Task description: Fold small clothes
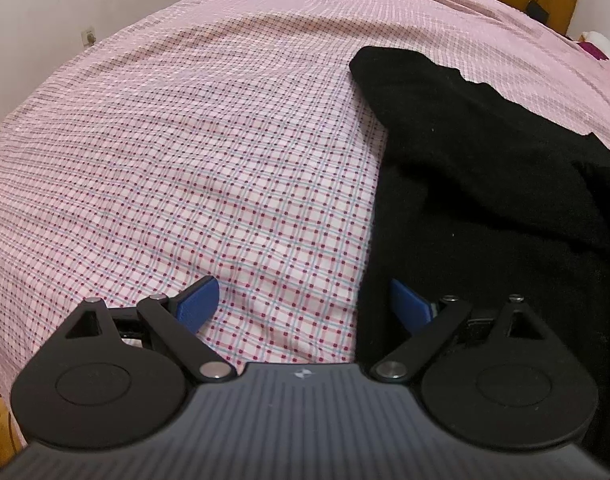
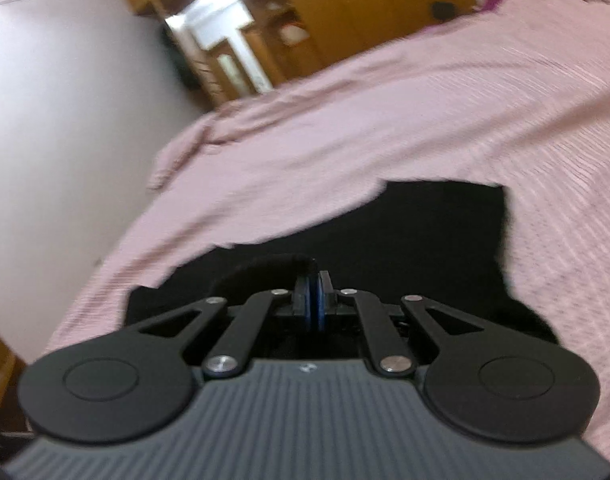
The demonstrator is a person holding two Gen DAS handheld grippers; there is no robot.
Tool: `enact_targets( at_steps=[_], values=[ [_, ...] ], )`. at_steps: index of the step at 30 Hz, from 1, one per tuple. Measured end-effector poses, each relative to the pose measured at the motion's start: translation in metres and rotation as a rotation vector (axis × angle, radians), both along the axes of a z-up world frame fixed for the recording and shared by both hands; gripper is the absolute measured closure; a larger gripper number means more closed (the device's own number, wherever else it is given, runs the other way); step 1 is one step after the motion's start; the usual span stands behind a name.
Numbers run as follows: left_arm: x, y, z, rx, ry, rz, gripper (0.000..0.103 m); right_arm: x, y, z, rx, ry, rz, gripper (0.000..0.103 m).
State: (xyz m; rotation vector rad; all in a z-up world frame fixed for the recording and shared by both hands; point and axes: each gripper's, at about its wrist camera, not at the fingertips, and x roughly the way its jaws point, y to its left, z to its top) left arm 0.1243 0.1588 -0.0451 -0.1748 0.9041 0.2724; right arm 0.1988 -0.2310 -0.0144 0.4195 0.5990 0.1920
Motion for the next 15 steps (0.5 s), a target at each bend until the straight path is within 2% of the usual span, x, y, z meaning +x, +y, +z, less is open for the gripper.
enact_targets(
  at_steps=[3,5,8,15],
  values=[
    [0.001,-0.002,0.003,-0.004,-0.005,0.002,0.008,0.005,-0.019,-0.026,-0.038,0.088,-0.061,0.093],
    [0.001,-0.004,0.006,-0.005,-0.013,-0.002,0.008,0.003,-0.032,-0.037,-0.013,0.126,-0.087,0.094],
    [0.001,-0.01,0.014,0.004,-0.037,-0.007,0.008,-0.008,-0.05,-0.039,0.072,0.112,-0.093,0.094],
    [0.005,-0.028,0.04,0.031,-0.13,-0.05,0.008,-0.016,-0.056,-0.02,0.066,0.036,-0.073,0.092]
  ],
)
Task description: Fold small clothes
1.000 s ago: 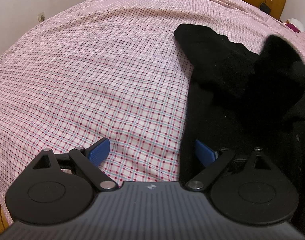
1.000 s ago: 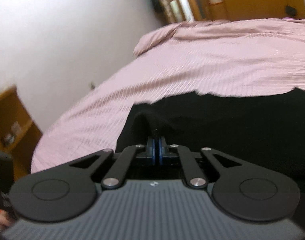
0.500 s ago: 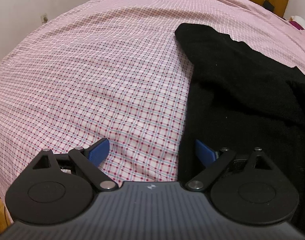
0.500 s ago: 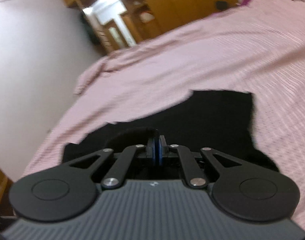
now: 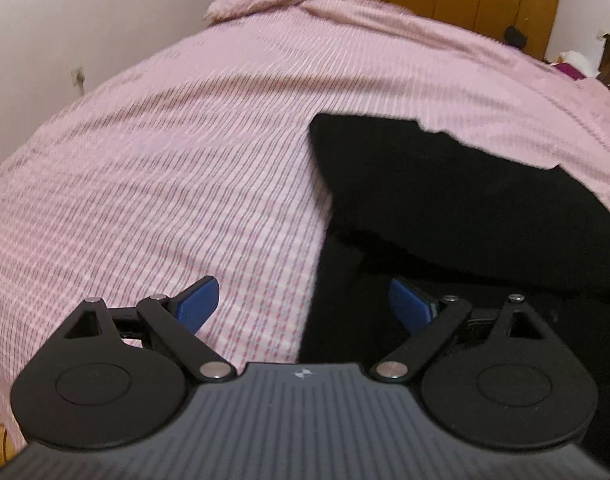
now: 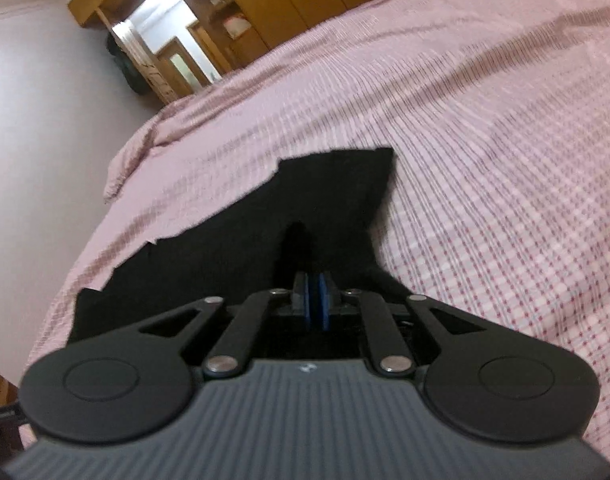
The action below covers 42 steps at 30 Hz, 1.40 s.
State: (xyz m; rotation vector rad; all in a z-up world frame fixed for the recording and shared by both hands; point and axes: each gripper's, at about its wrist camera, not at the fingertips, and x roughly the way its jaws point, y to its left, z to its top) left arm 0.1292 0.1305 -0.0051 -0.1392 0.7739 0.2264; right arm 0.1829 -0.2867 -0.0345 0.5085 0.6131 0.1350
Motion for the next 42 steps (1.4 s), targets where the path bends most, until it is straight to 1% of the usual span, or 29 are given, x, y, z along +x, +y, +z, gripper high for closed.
enact_targets(
  at_steps=[1,2,4,6,8,12,15,16,17,18,19,20,22,23,24,27,29,30,32,34,36,38,39,41,42],
  values=[
    [0.002,-0.003,0.003,0.003,-0.009,-0.008,0.008,0.001,-0.001,0.003,0.001,-0.011,0.011,0.087],
    [0.003,-0.006,0.005,0.006,-0.015,-0.016,0.008,0.004,0.0,0.005,0.001,-0.019,0.02,0.063],
    [0.008,-0.014,0.009,0.013,-0.025,-0.038,0.008,0.009,0.005,0.01,-0.007,-0.045,0.024,0.03],
    [0.013,-0.021,0.013,0.023,-0.042,-0.057,0.008,0.015,0.013,0.016,-0.028,-0.091,0.051,0.03],
    [0.018,-0.027,0.016,0.035,-0.063,-0.082,0.008,0.023,0.019,0.017,-0.038,-0.104,0.079,0.03],
    [0.029,-0.036,0.019,0.027,-0.107,-0.143,0.008,0.041,0.028,0.011,-0.068,-0.076,0.1,0.031],
    [0.038,-0.042,0.017,0.033,-0.132,-0.169,0.008,0.054,0.033,-0.001,-0.094,-0.03,0.106,0.031],
    [0.041,-0.044,0.016,0.041,-0.137,-0.175,0.009,0.056,0.034,-0.006,-0.095,-0.013,0.107,0.034],
    [0.043,-0.046,0.015,0.047,-0.141,-0.18,0.009,0.059,0.035,-0.011,-0.087,0.008,0.113,0.044],
    [0.046,-0.048,0.014,0.053,-0.148,-0.186,0.009,0.06,0.035,-0.016,-0.071,0.027,0.12,0.047],
    [0.049,-0.049,0.012,0.056,-0.154,-0.192,0.009,0.059,0.036,-0.019,-0.066,0.026,0.113,0.052],
    [0.051,-0.05,0.011,0.059,-0.163,-0.196,0.009,0.057,0.037,-0.02,-0.071,0.017,0.11,0.066],
    [0.056,-0.052,0.008,0.064,-0.187,-0.204,0.01,0.056,0.036,-0.018,-0.056,0.011,0.121,0.088],
    [0.057,-0.052,0.008,0.065,-0.203,-0.208,0.01,0.055,0.034,-0.015,-0.034,0.003,0.119,0.09],
    [0.059,-0.053,0.008,0.066,-0.225,-0.21,0.01,0.052,0.033,-0.007,-0.032,-0.025,0.119,0.09],
    [0.069,-0.053,0.009,0.075,-0.293,-0.201,0.01,0.04,0.033,0.022,-0.08,-0.143,0.086,0.091],
    [0.081,-0.053,0.005,0.081,-0.303,-0.182,0.01,0.039,0.031,0.036,-0.118,-0.192,0.045,0.091],
    [0.089,-0.053,0.001,0.084,-0.3,-0.171,0.01,0.042,0.031,0.04,-0.157,-0.203,0.026,0.091],
    [0.104,-0.053,-0.009,0.101,-0.287,-0.159,0.01,0.05,0.032,0.036,-0.232,-0.189,0.015,0.091],
    [0.119,-0.052,-0.022,0.124,-0.256,-0.142,0.01,0.063,0.031,0.022,-0.269,-0.13,0.008,0.091],
    [0.13,-0.048,-0.033,0.129,-0.219,-0.112,0.01,0.073,0.03,0.006,-0.298,-0.082,-0.013,0.091],
    [0.139,-0.041,-0.046,0.114,-0.175,-0.093,0.01,0.078,0.026,-0.014,-0.281,-0.02,-0.031,0.09],
    [0.142,-0.037,-0.053,0.095,-0.156,-0.091,0.01,0.081,0.024,-0.022,-0.267,-0.004,-0.034,0.09],
    [0.143,-0.031,-0.059,0.064,-0.158,-0.087,0.009,0.08,0.021,-0.03,-0.258,-0.017,-0.038,0.089],
    [0.144,-0.031,-0.06,0.064,-0.16,-0.088,0.009,0.081,0.02,-0.03,-0.253,-0.019,-0.04,0.088]
  ],
)
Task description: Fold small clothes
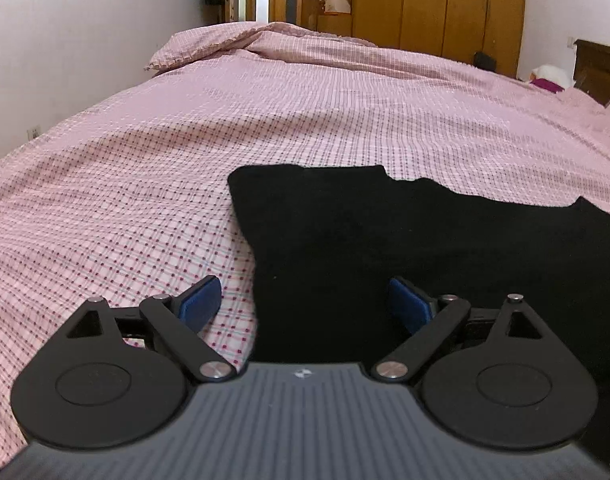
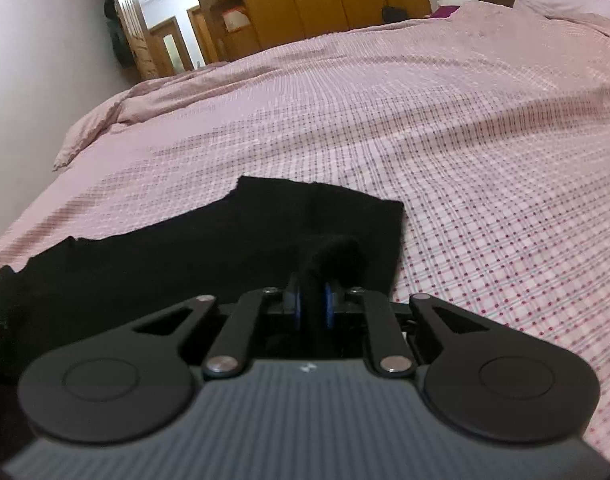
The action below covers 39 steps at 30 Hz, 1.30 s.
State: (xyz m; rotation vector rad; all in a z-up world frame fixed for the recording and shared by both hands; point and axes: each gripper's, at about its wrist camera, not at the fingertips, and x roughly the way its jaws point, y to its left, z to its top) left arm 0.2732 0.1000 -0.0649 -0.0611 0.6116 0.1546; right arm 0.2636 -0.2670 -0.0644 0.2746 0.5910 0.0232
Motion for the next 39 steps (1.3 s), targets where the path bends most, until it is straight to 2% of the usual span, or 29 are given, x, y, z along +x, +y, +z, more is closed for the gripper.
enact_targets(
  at_steps=[4,7,13,17,19,22,24,27,29,33,39],
  values=[
    [0.005,0.0,-0.001,0.014,0.007,-0.003,0.007,-0.002,-0.003,0.003,0.018,-0.001,0.003,0.086],
    [0.007,0.0,-0.003,0.016,0.01,0.002,0.005,-0.008,-0.005,0.012,0.043,0.007,-0.013,0.079],
    [0.005,0.0,-0.003,0.02,0.02,0.014,0.001,-0.038,0.002,0.034,0.007,-0.046,-0.005,0.077],
    [0.005,0.0,-0.006,0.027,0.025,0.019,0.0,-0.034,0.004,0.016,-0.001,0.012,-0.017,0.079],
    [0.004,0.001,-0.007,0.016,0.025,0.019,0.0,-0.033,-0.001,0.003,0.046,0.004,-0.039,0.079],
    [0.002,0.002,-0.005,0.009,0.032,0.022,0.0,-0.036,-0.006,0.006,0.108,-0.005,-0.064,0.079],
    [-0.002,0.003,0.0,0.002,0.043,0.024,0.0,-0.04,-0.008,0.014,0.127,0.007,-0.069,0.078],
    [-0.016,0.004,0.014,-0.02,0.047,0.036,0.0,-0.054,-0.006,0.028,0.109,-0.006,-0.06,0.071],
    [-0.029,0.006,0.026,-0.037,0.037,0.026,0.0,-0.068,-0.004,0.039,0.096,-0.035,-0.044,0.057],
    [-0.058,0.005,0.051,-0.047,0.014,0.0,0.0,-0.094,0.001,0.058,0.077,-0.073,0.022,0.056],
    [-0.1,-0.002,0.079,-0.004,0.011,-0.031,0.0,-0.128,0.008,0.083,0.081,-0.07,0.06,0.056]
  ],
)
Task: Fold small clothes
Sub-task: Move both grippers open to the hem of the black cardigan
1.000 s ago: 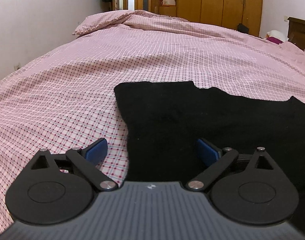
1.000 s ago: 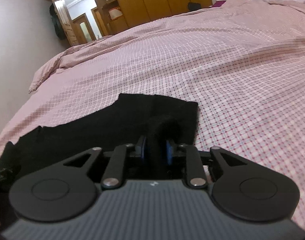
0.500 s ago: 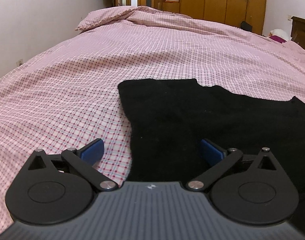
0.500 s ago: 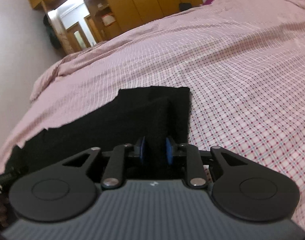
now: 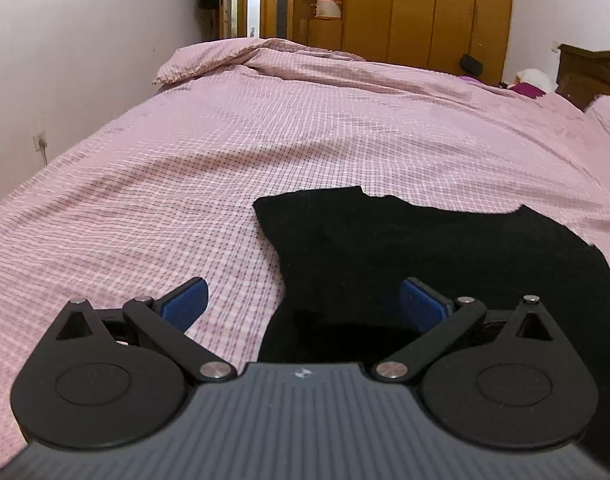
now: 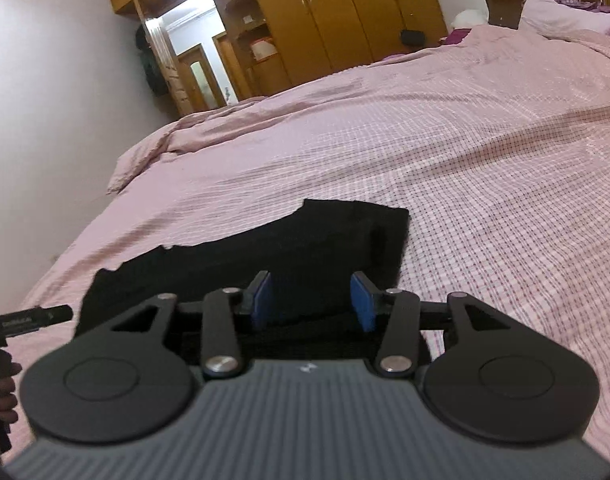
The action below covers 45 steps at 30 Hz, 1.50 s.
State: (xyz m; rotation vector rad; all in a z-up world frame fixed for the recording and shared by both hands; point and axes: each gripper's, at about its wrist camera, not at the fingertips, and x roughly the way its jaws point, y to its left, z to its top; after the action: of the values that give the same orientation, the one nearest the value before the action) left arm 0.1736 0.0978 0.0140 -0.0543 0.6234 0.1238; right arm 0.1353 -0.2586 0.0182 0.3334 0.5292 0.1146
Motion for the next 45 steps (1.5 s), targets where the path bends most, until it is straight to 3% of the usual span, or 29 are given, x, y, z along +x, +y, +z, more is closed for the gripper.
enact_targets(
  at_steps=[9,16,22,27,31,35,41,45],
  values=[
    [-0.069,-0.001,0.016,0.025,0.019,-0.032,0.0,-0.057,0.0,0.023,-0.01,0.038,0.041,0.056],
    [-0.116,0.007,0.005,0.009,0.063,-0.021,0.0,-0.099,0.0,0.024,-0.027,0.066,0.093,0.056],
    [-0.145,0.004,-0.018,-0.038,0.14,-0.052,0.0,-0.12,-0.001,0.003,-0.026,0.181,0.103,0.056],
    [-0.152,0.002,-0.047,-0.129,0.237,-0.092,0.0,-0.129,-0.002,-0.023,-0.009,0.274,0.101,0.056],
    [-0.152,0.002,-0.065,-0.158,0.294,-0.081,0.0,-0.131,0.002,-0.042,-0.023,0.326,0.116,0.056],
    [-0.158,-0.003,-0.076,-0.121,0.294,-0.1,0.0,-0.13,0.003,-0.062,-0.013,0.384,0.112,0.057],
    [-0.17,-0.01,-0.089,-0.058,0.257,-0.124,0.0,-0.136,0.003,-0.072,-0.004,0.36,0.118,0.057],
    [-0.175,-0.025,-0.094,0.036,0.291,-0.168,0.0,-0.141,-0.001,-0.075,0.026,0.341,0.12,0.057]
  ],
)
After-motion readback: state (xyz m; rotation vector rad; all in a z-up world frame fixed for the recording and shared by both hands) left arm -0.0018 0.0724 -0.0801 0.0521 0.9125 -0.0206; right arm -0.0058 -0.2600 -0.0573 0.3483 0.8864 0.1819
